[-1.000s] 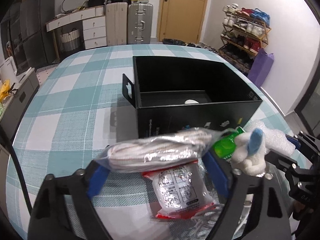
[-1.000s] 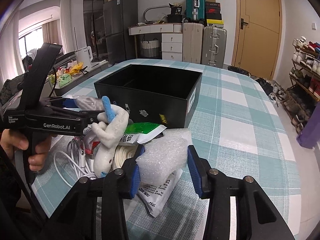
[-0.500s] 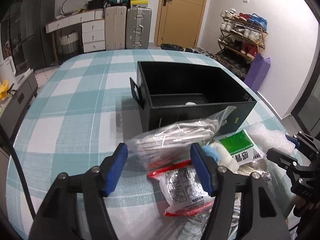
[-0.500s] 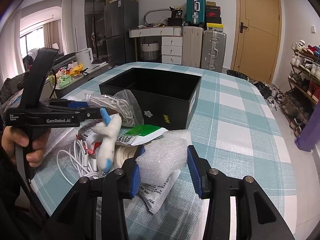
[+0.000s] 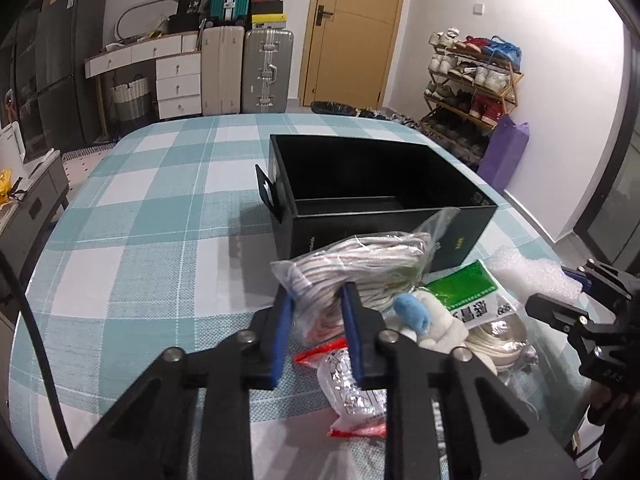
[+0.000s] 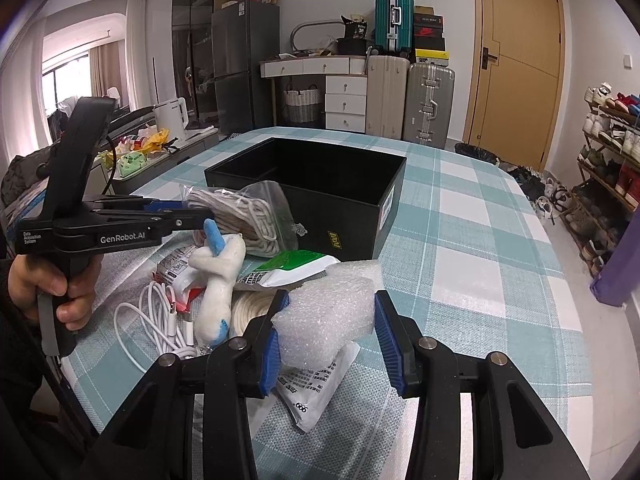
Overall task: Organize soft objects
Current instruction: 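Close the left tool on the cable bag while the right tool grips the bubble wrap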
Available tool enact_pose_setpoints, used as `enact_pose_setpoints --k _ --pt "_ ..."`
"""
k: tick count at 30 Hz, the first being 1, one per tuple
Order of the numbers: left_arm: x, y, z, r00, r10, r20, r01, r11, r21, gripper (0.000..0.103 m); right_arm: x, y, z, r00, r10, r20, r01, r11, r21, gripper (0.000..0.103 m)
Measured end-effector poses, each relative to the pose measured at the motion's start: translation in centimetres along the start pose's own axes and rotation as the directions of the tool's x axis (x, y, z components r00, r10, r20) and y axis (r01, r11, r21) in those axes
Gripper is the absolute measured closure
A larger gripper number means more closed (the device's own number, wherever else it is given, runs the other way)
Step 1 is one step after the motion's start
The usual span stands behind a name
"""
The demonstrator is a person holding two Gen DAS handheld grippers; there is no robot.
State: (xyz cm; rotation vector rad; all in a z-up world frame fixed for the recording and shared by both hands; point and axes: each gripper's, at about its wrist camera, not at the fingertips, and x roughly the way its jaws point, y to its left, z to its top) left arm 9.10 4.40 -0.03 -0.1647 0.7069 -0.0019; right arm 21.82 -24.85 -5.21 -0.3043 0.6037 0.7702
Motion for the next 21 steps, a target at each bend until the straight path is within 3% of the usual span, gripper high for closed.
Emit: enact_pose_setpoints --k 6,21 --pt "-1.5 -0.1 -0.6 0.999 -0.013 0.029 0.013 1.000 0.009 0.090 -0.6 0.4 0.2 1.000 0.002 0.027 -0.002 1.000 -0.012 0.061" --pt "-5.2 0.0 -0.5 0.994 -0.019 0.110 0.019 1.000 -0.001 0.091 -3.4 1.1 1.0 0.993 -0.004 0.120 0.008 0.999 -0.033 0.063"
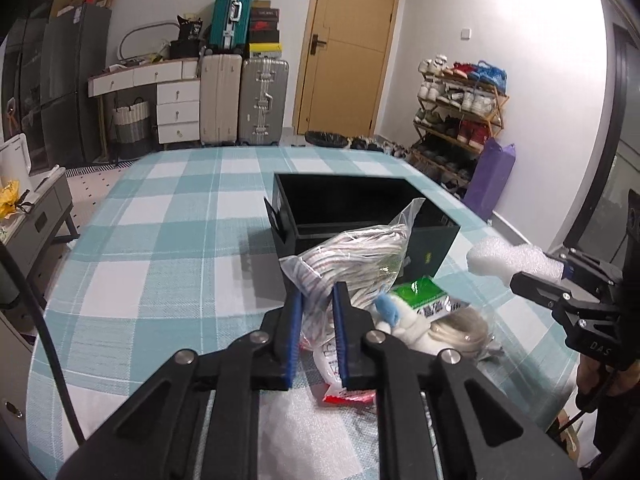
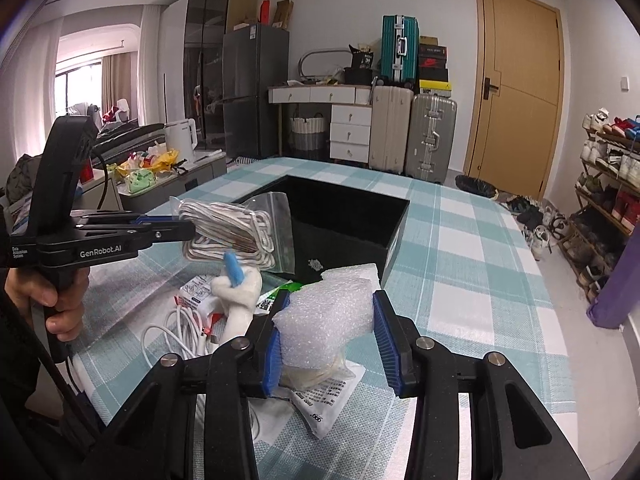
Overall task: Organize soft objects
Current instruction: 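Close the left tool on the cable bag while the right tool grips the bubble wrap, then lower the cable bag and bubble wrap into the black box and open both tools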
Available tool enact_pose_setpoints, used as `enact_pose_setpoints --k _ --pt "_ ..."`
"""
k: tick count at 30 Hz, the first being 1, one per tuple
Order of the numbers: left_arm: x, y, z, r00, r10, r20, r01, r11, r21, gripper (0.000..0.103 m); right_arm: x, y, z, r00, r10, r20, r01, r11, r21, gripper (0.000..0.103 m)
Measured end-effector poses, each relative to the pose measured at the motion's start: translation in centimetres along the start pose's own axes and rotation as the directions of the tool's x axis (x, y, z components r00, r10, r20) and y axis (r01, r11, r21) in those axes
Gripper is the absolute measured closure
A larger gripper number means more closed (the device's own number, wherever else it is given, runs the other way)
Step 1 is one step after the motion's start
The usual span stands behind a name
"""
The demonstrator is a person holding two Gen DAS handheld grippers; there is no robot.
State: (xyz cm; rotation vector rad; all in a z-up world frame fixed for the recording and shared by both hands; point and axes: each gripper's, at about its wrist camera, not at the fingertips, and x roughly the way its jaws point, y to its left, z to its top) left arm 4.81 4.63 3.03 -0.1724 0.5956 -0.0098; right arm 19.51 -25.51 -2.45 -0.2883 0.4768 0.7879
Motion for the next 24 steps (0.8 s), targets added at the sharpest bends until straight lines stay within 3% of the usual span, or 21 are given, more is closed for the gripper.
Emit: enact_pose_setpoints --k 11,24 --pt "-1.3 0.1 2.7 0.998 -0.011 0.058 0.013 0.999 -0.035 0.091 -0.8 -0.2 2.1 0.998 0.007 0.058 -0.008 1.000 0.006 0.063" --pt "-0.1 -0.4 6.3 0.995 -0.009 0.097 0.014 0.999 -0.045 0.091 0.8 -2.3 5.5 0.995 0.045 0.090 -0.050 0.997 0.061 0.063"
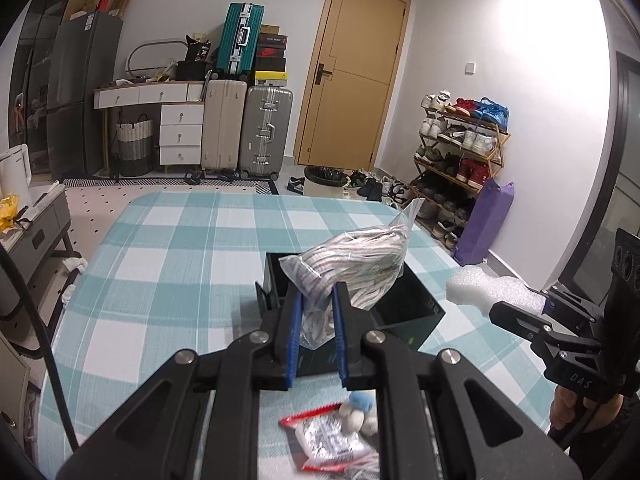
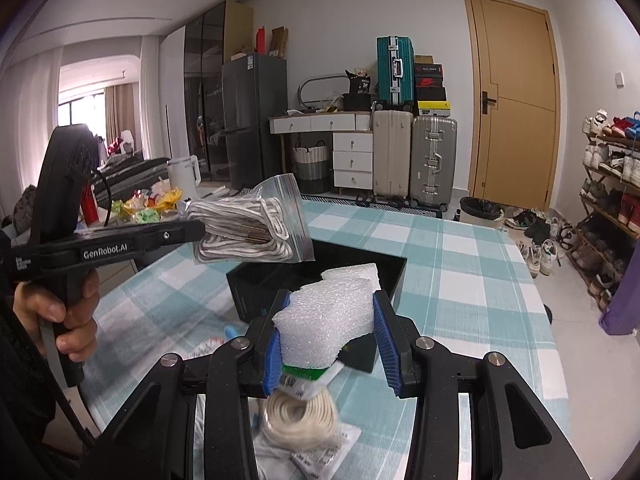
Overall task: Organize soft objects
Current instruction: 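Lower the cable bag and bubble wrap into the black box and open both tools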
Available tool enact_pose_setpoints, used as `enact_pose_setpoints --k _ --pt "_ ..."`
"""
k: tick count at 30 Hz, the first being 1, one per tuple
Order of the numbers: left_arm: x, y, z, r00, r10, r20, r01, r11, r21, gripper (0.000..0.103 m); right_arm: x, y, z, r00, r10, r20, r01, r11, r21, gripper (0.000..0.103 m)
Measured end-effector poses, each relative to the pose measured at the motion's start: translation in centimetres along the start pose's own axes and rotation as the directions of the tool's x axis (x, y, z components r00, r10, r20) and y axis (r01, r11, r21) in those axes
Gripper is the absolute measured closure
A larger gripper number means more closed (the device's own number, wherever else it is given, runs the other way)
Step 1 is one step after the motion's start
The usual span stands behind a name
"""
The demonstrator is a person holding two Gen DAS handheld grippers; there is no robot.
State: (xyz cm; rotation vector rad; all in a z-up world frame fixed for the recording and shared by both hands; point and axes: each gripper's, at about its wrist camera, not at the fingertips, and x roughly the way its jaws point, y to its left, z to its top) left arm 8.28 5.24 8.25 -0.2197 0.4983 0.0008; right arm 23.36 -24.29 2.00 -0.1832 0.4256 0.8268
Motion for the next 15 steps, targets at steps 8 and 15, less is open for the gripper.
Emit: enact_pose_setpoints --k 8,15 --pt "1.3 0.2 1.2 1.000 0.009 0.002 -0.009 1.000 -0.015 0.091 1.3 -0.7 1.7 1.000 0.013 0.006 -0.013 1.000 0.007 0.063" --pt "3.0 0.2 1.7 1.000 0.024 -0.018 -0.025 1.000 -0.017 0.091 2.7 -1.1 2.1 1.000 0.020 -0.014 -0.020 1.000 0.013 0.063"
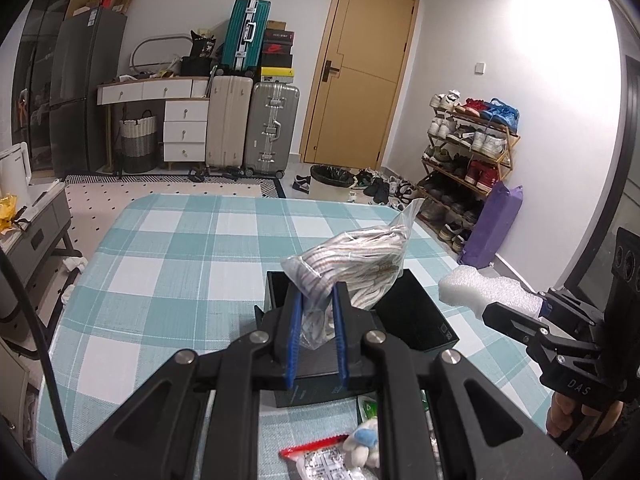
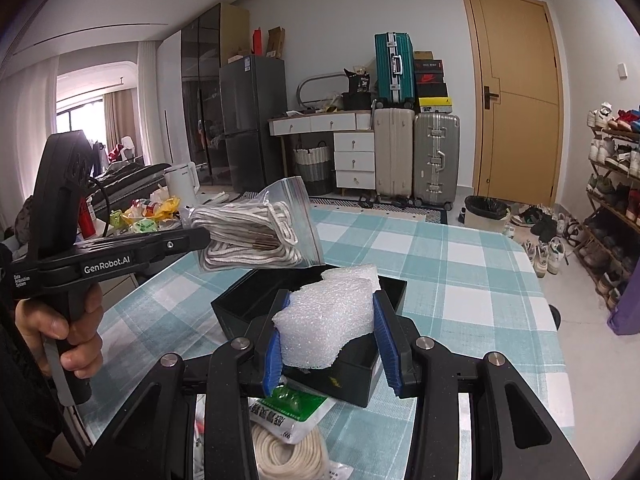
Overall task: Organize soft objects
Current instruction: 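Lower the cable bag and bubble wrap into the black box and open both tools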
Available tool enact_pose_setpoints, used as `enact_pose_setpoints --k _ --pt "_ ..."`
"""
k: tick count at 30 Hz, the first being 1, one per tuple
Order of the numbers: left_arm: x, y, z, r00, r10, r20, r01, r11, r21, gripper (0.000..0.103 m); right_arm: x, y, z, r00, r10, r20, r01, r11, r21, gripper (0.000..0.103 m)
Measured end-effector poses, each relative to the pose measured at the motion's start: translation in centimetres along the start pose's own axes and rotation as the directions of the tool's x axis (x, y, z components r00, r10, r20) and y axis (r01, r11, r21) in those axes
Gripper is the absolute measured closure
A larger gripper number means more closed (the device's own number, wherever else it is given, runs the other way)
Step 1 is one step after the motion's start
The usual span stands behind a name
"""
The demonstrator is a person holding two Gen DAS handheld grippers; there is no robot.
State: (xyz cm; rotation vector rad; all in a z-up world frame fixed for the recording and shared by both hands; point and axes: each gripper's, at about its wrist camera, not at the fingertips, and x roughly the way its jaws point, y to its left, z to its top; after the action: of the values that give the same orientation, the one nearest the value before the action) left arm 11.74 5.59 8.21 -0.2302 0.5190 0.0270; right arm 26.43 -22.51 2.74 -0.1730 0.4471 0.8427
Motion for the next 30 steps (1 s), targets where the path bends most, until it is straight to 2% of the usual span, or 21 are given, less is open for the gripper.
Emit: enact_pose_setpoints --k 13,30 --pt "3.9 -1.1 -0.5 0.998 0.023 -0.061 -0.021 0.999 0.039 0.090 4.3 -1.2 0.5 0.998 0.013 -0.068 -0.014 1.000 -0.005 0.063" --pt "8.2 -2.2 -2.0 0.985 0.071 -0.157 -0.053 0.992 0.118 0.090 9.8 -2.5 -0.7 0.984 0.013 -0.178 -0.017 1.000 -0.021 0.063"
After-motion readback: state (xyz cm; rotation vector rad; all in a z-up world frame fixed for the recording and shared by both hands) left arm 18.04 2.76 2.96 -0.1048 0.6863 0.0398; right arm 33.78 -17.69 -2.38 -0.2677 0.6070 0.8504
